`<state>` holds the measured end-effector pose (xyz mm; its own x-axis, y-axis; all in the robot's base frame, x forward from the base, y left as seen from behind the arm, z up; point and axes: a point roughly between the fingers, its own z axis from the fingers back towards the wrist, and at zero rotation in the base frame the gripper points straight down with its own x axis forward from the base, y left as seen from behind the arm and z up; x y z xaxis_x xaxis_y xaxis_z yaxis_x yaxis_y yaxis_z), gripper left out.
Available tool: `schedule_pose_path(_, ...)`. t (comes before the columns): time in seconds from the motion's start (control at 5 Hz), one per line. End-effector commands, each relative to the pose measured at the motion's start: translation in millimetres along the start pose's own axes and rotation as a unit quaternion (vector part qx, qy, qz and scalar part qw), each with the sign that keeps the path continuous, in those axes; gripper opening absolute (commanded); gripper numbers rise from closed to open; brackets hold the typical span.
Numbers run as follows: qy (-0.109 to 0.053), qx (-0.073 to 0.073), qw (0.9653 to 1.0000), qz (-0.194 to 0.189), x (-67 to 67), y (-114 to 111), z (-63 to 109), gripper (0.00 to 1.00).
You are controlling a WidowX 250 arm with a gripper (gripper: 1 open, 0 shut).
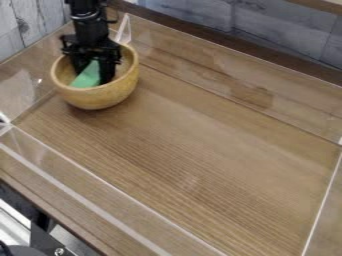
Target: Move green object from inside the wooden bowl to the table next to it
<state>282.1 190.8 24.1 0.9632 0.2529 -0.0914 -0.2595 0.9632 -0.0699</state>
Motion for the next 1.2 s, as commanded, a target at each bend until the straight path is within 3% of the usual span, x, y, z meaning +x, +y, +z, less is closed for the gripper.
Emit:
schedule_pose_path(0.0, -0.005, -0.011, 0.9999, -0.004, -13.3, 1.8, 10.6, 0.00)
schedule_pose_path(0.4, -0.003, -0.017, 0.9987, -0.049, -11.5, 24.3, 25.9, 0.00)
schedule_pose_path(0.8, -0.011, -0.033, 0.9994, -0.001, -16.4, 30.7, 50.1, 0.00)
schedule_pose_path(1.0, -0.012, -0.040, 0.9988, -0.026, -18.2, 28.8, 59.7, 0.00)
